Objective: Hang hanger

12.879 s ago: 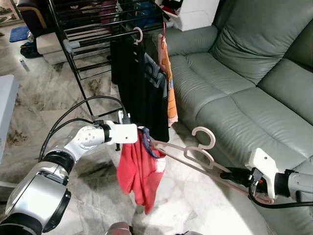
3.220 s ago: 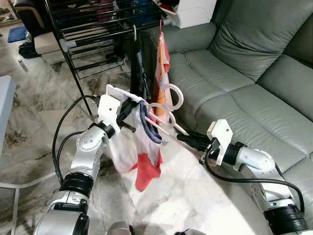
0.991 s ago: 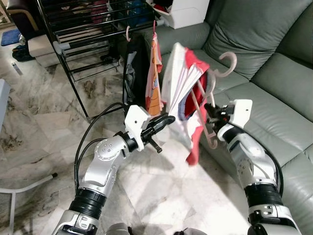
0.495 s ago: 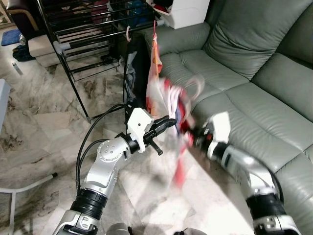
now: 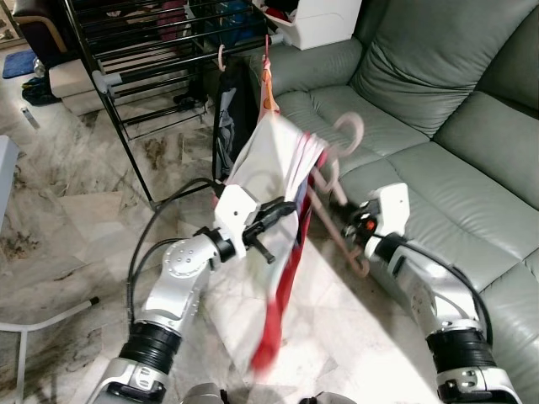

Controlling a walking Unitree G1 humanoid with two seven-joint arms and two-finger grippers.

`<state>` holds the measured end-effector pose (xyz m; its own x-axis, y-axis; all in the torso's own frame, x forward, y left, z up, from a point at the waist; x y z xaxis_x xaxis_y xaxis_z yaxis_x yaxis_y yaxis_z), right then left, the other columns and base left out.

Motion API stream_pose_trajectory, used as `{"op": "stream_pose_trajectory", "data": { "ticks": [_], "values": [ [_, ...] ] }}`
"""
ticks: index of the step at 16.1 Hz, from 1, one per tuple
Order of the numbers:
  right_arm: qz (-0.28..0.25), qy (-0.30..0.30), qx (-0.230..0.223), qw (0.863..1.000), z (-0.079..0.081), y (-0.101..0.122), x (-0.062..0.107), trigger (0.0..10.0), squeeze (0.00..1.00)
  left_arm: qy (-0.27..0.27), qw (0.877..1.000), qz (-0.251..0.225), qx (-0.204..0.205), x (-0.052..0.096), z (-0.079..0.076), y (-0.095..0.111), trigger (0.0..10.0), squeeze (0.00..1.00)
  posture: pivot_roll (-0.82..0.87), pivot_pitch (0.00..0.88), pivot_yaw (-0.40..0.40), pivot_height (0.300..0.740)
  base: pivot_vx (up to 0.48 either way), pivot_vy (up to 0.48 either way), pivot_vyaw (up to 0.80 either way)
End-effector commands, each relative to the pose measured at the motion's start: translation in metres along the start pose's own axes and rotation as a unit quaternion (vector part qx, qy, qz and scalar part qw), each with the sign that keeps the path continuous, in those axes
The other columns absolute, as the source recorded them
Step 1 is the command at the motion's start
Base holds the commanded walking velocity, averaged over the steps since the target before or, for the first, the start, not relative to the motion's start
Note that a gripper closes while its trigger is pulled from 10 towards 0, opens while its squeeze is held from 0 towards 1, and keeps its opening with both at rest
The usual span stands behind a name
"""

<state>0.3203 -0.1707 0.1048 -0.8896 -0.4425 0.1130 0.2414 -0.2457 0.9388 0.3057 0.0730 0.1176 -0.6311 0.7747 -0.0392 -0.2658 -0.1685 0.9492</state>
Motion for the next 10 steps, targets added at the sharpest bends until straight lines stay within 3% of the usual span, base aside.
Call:
{"op": "stream_pose_trajectory", "data": {
  "ticks": [1, 8, 9, 10],
  "values": [
    [-0.052, 0.004, 0.011, 0.999, 0.004, 0.024, -0.002, 10.0, 0.00, 0.004, 1.000, 0.005, -0.008, 0.002, 0.003, -0.001, 0.0, 0.00, -0.10, 0.000, 0.009, 0.740, 0.000, 0.000, 0.00],
    [-0.087, 0.029, 0.028, 0.995, 0.006, 0.040, 0.002, 10.0, 0.00, -0.006, 1.000, 0.024, -0.014, 0.004, -0.004, -0.014, 0.0, 0.00, -0.11, 0.000, 0.007, 0.740, 0.000, 0.000, 0.00],
    [-0.089, 0.040, 0.035, 0.995, 0.009, 0.042, 0.002, 10.0, 0.00, -0.015, 0.999, 0.026, -0.016, 0.004, -0.007, -0.015, 0.0, 1.00, -0.11, 0.000, 0.007, 0.740, 0.000, 0.000, 0.00],
    [-0.090, 0.058, 0.043, 0.993, 0.013, 0.043, 0.003, 10.0, 0.00, -0.029, 0.999, 0.030, -0.017, 0.003, -0.011, -0.017, 3.5, 1.00, -0.11, 0.000, 0.005, 0.740, 0.000, 0.000, 0.00]
  ]
}}
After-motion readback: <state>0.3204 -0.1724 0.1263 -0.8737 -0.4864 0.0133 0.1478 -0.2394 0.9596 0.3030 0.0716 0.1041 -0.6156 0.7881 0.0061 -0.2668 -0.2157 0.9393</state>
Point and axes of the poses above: a point about 5 cm out from each wrist's last joint towards the gripper, its own x axis pointing back from the gripper into the wrist, its own y axis along the axis of the wrist's last joint, z = x × y, the point moved 1 cm from there along -x, pointing out of the wrist towards the gripper, and after that the axes turned 13 degrees about -x, right-handed, at the moved point
